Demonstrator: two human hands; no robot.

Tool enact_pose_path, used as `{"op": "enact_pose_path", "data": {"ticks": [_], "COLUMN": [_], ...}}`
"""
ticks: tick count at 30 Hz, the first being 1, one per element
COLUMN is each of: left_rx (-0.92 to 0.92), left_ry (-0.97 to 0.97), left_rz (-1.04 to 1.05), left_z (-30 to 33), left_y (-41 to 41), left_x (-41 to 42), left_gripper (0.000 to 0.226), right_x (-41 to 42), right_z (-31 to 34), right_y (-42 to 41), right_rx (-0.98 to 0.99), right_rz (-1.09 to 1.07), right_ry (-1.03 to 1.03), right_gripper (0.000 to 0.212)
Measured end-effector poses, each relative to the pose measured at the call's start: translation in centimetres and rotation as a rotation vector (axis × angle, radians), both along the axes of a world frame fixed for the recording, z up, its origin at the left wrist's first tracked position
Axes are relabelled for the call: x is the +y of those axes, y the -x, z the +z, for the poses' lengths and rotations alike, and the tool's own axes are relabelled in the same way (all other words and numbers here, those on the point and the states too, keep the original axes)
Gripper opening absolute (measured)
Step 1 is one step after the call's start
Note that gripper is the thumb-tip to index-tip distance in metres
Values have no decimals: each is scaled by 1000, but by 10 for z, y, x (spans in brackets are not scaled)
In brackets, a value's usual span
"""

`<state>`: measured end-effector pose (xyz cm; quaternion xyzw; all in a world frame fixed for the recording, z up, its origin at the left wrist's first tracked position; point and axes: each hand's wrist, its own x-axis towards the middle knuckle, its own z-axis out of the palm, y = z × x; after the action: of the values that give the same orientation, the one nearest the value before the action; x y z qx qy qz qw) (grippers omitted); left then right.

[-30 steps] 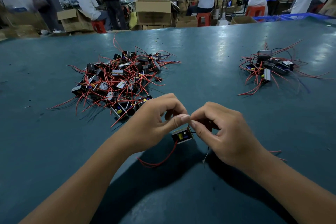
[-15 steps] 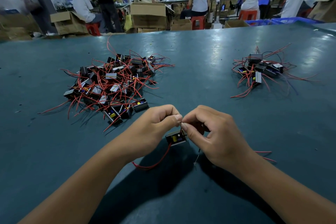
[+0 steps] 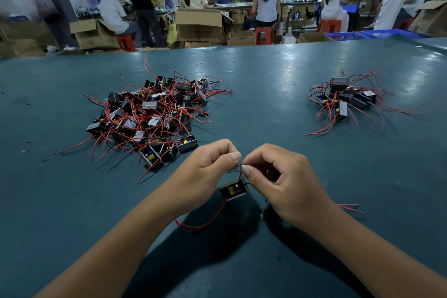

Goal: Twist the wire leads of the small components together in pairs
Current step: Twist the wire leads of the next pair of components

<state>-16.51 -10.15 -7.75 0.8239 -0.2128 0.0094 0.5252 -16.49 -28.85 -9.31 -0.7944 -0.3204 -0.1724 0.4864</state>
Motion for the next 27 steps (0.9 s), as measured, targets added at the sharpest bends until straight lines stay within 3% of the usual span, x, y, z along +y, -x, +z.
{"op": "enact_pose_path", "data": {"ticks": [4,7,20,27], "left_rx": [4,-94,-199,-260], "left_ry": [-122,-259,-326,-364], "left_rz": [-47,-82,88,-3], "left_z": [-1,-4,1,7], "left_y": [-3,-2,-2,3], "left_x": [5,4,14,11], "left_gripper": [17,14,14,17], "right_x": [-2,-1,-6,-7], "right_z": [0,0,-2,0], "right_y": [-2,-2,-11,-10], "right_rx": [57,73,196,207], "right_rz": [-26,-22,-128,-152], "right_ry": [-52,-54,-62,-100], "right_gripper": [7,6,10,13]}}
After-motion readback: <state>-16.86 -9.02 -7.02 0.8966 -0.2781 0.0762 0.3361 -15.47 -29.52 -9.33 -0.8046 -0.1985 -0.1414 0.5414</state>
